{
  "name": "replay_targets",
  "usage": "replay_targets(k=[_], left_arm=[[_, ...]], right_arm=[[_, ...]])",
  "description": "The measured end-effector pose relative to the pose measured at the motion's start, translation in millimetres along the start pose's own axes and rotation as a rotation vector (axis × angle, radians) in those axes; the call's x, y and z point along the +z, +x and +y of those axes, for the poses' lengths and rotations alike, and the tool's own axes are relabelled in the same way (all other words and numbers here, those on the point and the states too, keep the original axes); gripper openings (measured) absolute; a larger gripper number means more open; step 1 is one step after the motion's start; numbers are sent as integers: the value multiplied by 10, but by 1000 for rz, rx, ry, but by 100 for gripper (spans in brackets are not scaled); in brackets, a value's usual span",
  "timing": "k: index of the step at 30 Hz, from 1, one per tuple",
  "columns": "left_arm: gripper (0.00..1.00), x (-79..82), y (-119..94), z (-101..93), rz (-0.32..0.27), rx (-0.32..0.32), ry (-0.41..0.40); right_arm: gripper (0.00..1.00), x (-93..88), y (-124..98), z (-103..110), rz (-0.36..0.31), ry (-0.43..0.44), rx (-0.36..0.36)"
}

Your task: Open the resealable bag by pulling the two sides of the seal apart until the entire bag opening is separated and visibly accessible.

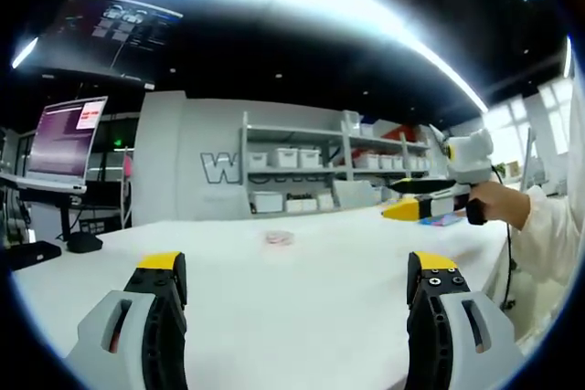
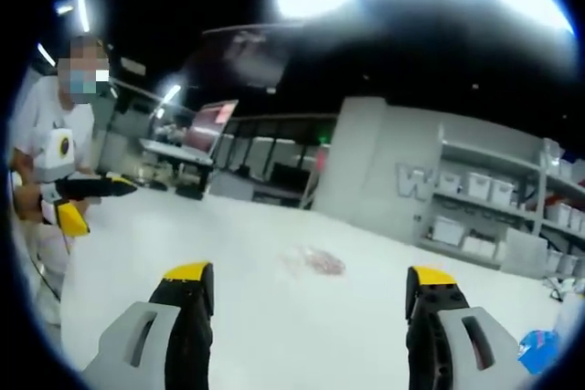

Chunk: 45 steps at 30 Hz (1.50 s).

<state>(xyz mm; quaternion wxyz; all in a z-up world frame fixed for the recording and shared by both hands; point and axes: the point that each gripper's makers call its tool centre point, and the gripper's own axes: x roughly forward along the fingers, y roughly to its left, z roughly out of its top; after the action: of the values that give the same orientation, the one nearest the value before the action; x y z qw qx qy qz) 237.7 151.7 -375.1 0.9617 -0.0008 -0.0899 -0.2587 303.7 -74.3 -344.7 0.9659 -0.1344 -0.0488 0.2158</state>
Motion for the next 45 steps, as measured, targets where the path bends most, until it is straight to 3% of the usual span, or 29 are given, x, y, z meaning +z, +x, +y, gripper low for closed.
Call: replay_targets(k=[12, 20, 33, 45], left_arm=[[99, -26, 7, -2, 9, -1, -1], [99, -36, 12, -17, 13, -5, 0], [99, -38, 9, 4, 9, 3, -7], [98, -39, -5, 39, 7, 20, -10]], right_arm=[[85, -10, -267, 53, -3, 10, -41], [83, -12, -325, 36, 7, -19, -63], [82, 22, -555, -4, -7, -2, -176], [81, -83, -656, 72, 66, -71, -225]])
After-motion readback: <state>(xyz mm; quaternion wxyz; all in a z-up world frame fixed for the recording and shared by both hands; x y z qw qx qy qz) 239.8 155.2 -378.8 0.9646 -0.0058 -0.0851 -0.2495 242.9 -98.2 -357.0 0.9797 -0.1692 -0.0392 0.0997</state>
